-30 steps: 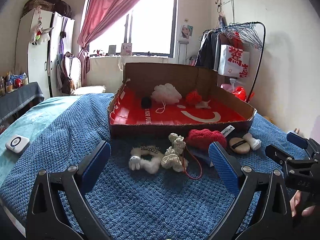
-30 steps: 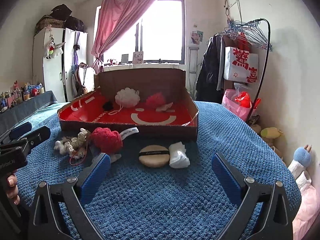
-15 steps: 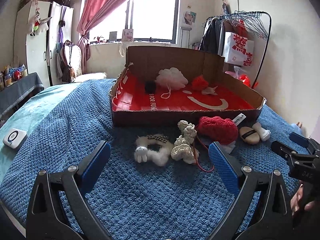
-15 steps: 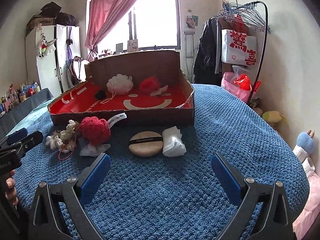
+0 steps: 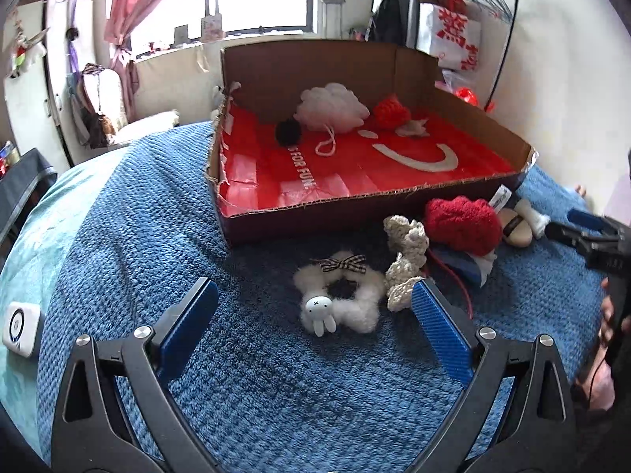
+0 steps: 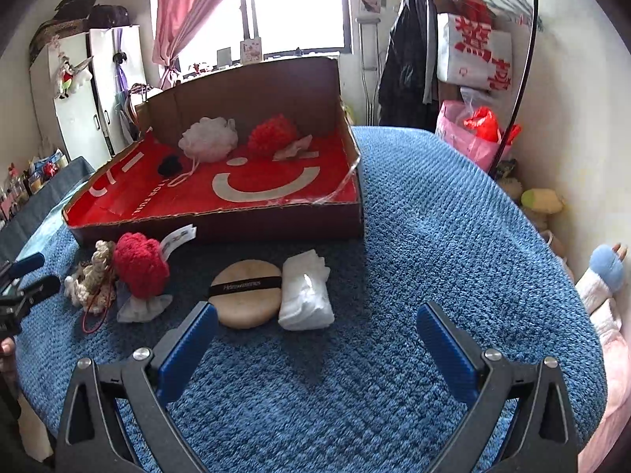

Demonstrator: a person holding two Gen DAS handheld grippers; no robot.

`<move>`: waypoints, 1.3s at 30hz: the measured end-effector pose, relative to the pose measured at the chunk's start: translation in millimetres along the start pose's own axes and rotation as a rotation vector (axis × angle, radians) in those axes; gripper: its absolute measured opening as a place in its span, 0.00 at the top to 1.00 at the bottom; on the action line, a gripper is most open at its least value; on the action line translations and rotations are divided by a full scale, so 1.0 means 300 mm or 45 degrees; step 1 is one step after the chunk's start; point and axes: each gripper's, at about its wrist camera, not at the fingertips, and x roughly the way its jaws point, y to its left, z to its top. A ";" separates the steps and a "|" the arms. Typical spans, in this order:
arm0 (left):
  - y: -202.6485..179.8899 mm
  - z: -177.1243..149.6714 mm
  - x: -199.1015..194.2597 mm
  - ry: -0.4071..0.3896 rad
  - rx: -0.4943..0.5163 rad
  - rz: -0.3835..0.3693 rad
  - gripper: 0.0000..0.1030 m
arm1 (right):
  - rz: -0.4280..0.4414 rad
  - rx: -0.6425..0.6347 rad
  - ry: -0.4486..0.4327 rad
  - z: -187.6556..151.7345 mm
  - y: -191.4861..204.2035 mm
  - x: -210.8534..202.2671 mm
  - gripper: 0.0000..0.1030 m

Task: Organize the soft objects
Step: 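Grasp the white bunny ring with the left tool while the right tool grasps the white cloth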

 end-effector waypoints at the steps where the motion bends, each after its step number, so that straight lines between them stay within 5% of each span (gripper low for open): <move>1: 0.004 0.003 0.014 0.024 0.012 -0.009 0.03 | 0.003 0.009 0.019 0.010 -0.010 0.013 0.01; 7: 0.018 0.013 0.082 0.118 0.071 -0.028 0.03 | -0.019 0.023 0.093 0.044 -0.038 0.072 0.13; 22: 0.003 0.050 0.184 0.202 0.164 0.032 0.01 | -0.056 -0.023 0.193 0.054 -0.065 0.132 0.16; 26: -0.019 0.054 0.188 0.191 0.204 0.036 0.07 | -0.039 -0.042 0.193 0.068 -0.053 0.146 0.27; 30: -0.028 0.048 0.176 0.190 0.203 -0.063 0.37 | -0.004 -0.059 0.178 0.082 -0.040 0.153 0.38; 33: -0.036 0.046 0.170 0.184 0.200 -0.107 0.48 | 0.031 -0.073 0.162 0.089 -0.035 0.155 0.48; 35: -0.038 0.045 0.167 0.176 0.196 -0.114 0.49 | 0.085 -0.076 0.171 0.092 -0.033 0.164 0.81; 39: -0.031 0.048 0.137 0.142 0.156 -0.124 0.50 | 0.096 -0.078 0.111 0.094 -0.028 0.124 0.83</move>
